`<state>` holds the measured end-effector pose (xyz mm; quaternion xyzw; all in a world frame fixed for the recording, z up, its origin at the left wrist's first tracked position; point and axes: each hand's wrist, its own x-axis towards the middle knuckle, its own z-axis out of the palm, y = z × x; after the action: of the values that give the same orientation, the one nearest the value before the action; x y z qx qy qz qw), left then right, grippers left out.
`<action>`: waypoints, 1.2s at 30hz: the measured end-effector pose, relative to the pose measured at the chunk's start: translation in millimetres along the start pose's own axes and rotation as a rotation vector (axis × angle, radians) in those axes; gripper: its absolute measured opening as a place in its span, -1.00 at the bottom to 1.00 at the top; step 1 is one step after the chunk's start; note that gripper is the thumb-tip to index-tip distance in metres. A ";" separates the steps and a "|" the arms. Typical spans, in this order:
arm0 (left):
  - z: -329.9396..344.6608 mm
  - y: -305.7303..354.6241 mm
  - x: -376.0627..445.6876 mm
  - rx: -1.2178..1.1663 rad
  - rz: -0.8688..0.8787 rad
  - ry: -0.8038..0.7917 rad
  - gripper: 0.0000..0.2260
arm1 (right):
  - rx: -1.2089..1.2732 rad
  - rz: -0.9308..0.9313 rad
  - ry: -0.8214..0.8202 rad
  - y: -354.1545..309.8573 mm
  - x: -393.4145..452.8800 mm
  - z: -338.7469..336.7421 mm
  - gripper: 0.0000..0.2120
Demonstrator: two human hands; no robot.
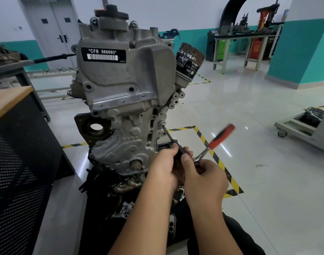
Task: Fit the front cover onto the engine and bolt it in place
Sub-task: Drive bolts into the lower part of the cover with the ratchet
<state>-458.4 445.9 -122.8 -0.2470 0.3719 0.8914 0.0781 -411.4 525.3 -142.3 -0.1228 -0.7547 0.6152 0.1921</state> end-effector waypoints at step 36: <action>6.6 -1.1 -5.1 0.040 0.026 -0.015 -0.83 | 0.038 -0.001 -0.022 4.7 3.4 -1.8 -0.83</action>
<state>-456.2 451.6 -117.0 -0.2337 0.3924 0.8865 0.0741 -413.8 529.4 -146.2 -0.1121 -0.7448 0.6308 0.1864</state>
